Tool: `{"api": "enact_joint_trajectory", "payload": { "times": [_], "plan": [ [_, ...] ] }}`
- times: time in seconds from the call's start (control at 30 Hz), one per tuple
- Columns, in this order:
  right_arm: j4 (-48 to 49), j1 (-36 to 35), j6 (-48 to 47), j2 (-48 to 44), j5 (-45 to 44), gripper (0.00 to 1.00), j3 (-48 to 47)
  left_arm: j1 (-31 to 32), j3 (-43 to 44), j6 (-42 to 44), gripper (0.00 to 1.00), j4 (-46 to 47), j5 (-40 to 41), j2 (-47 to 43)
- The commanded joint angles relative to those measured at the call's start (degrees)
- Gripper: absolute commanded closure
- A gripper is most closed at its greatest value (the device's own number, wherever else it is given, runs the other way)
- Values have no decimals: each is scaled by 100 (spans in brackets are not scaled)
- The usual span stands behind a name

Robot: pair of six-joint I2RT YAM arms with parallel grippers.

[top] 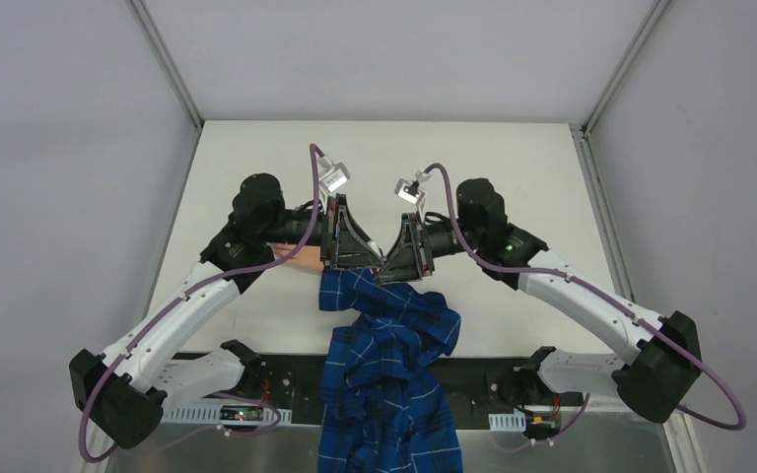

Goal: Paint the nails
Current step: Unscrew the nail polish bottle.

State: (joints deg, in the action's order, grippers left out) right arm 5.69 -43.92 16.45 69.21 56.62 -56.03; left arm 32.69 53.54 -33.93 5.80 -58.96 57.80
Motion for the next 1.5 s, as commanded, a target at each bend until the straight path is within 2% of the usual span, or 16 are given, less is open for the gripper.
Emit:
{"api": "enact_joint_trajectory", "payload": {
  "times": [0.0, 0.1, 0.5, 0.67, 0.83, 0.9, 0.97, 1.27, 1.47],
  "plan": [
    [51, -16, -149, -11, 64, 100, -192, 54, 139, -61, 55, 314, 7, -31],
    [1, -18, -167, -62, 58, 100, -164, 54, 124, -54, 54, 317, 50, -45],
    [-162, -16, -217, -247, 42, 100, -84, 36, 87, -34, 69, 320, 206, -67],
    [-224, -22, -230, -258, 48, 100, -84, 27, 68, -26, 70, 325, 278, -112],
    [-257, -22, -230, -275, -51, 100, -67, 27, 73, -8, 80, 324, 252, -137],
    [-292, -22, -250, -293, -201, 100, -71, 27, 69, 0, 90, 314, 230, -140],
    [-422, -26, -283, -293, -520, 100, -123, 27, 76, 18, 100, 317, 234, -167],
    [-1207, -57, -470, -84, -2778, 100, -496, -30, -34, -105, 100, 300, 710, -95],
    [-1503, -279, -551, 185, -4747, 100, -823, -171, 0, -16, 100, -161, 1297, 15]
  ]
}}
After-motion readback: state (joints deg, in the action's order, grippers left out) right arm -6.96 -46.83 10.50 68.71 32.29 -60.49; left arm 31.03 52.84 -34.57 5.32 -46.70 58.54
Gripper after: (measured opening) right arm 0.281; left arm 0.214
